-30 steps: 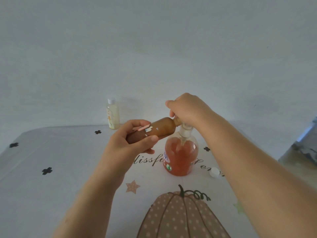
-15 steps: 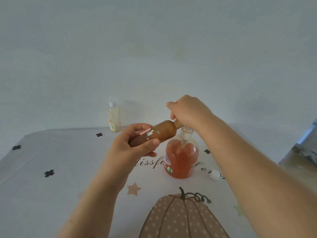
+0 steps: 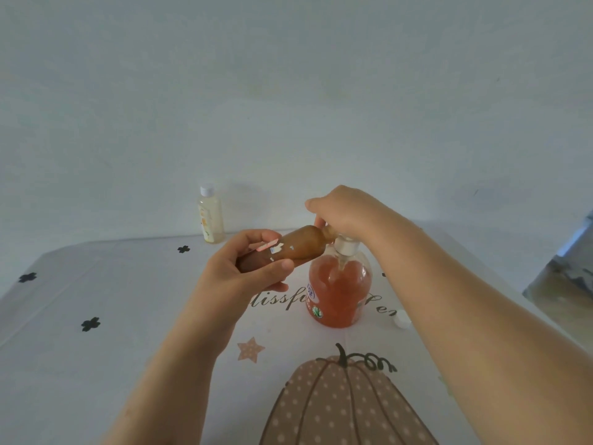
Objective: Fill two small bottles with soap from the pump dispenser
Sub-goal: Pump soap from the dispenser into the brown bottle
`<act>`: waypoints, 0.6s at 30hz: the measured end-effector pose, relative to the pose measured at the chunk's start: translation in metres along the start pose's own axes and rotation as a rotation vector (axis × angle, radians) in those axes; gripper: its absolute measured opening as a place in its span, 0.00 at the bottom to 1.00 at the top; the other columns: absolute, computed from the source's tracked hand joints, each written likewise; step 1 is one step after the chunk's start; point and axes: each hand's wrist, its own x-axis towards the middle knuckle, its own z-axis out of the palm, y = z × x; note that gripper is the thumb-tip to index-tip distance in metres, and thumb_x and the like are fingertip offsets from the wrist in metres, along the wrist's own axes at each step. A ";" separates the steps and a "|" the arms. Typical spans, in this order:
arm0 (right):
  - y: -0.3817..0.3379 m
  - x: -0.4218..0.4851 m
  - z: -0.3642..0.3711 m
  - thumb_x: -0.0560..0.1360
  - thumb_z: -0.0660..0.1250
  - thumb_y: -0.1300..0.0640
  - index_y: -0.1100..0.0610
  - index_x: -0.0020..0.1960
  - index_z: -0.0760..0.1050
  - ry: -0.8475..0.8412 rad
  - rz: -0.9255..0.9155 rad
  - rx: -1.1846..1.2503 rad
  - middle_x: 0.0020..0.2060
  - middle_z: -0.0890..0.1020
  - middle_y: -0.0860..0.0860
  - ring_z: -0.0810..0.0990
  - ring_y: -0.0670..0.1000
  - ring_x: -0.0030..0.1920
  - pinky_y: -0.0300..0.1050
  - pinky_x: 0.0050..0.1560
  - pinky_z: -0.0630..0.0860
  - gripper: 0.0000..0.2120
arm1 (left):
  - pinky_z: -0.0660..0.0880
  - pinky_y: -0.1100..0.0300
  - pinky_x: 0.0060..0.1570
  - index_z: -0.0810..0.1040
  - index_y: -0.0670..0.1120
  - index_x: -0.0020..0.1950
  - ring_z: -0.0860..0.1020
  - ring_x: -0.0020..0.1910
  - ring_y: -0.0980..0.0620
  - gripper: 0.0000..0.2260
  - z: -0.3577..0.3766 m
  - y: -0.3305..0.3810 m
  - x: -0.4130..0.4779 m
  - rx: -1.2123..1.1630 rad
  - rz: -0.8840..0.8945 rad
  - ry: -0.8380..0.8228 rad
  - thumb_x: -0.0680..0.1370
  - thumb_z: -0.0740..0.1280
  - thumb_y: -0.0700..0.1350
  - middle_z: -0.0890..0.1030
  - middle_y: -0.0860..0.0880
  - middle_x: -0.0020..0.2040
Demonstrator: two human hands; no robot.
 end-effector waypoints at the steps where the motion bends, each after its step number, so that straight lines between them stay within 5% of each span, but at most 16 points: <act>1: -0.001 -0.001 0.000 0.82 0.57 0.55 0.61 0.61 0.81 -0.021 0.019 0.001 0.57 0.84 0.57 0.82 0.53 0.52 0.47 0.48 0.70 0.18 | 0.81 0.49 0.49 0.81 0.46 0.54 0.82 0.37 0.47 0.21 0.001 0.001 -0.001 -0.002 -0.003 0.002 0.63 0.81 0.38 0.83 0.49 0.40; 5: 0.001 -0.001 0.000 0.79 0.58 0.48 0.58 0.55 0.83 0.029 0.043 0.040 0.50 0.87 0.55 0.82 0.54 0.46 0.48 0.49 0.74 0.19 | 0.81 0.44 0.52 0.81 0.45 0.55 0.82 0.36 0.47 0.18 0.002 0.001 -0.001 -0.014 0.016 0.003 0.67 0.79 0.35 0.83 0.48 0.40; 8: 0.000 -0.002 -0.002 0.80 0.59 0.50 0.59 0.55 0.82 0.029 0.033 0.033 0.50 0.86 0.54 0.84 0.56 0.51 0.49 0.54 0.77 0.17 | 0.80 0.42 0.55 0.80 0.43 0.56 0.82 0.36 0.47 0.16 0.004 0.002 -0.001 -0.014 0.032 0.002 0.70 0.75 0.35 0.83 0.49 0.39; 13: -0.003 0.000 -0.007 0.79 0.59 0.48 0.59 0.54 0.83 0.087 0.015 0.013 0.38 0.82 0.51 0.77 0.52 0.38 0.47 0.44 0.72 0.19 | 0.80 0.45 0.52 0.80 0.44 0.56 0.82 0.37 0.47 0.17 0.007 0.005 -0.003 -0.043 0.046 0.001 0.69 0.76 0.37 0.83 0.49 0.40; 18: -0.007 -0.001 -0.014 0.80 0.57 0.49 0.59 0.52 0.82 0.110 -0.022 -0.065 0.41 0.82 0.53 0.80 0.54 0.42 0.46 0.44 0.72 0.18 | 0.82 0.53 0.46 0.81 0.45 0.54 0.81 0.37 0.47 0.15 0.009 0.006 -0.004 -0.067 0.057 0.008 0.69 0.76 0.37 0.83 0.47 0.42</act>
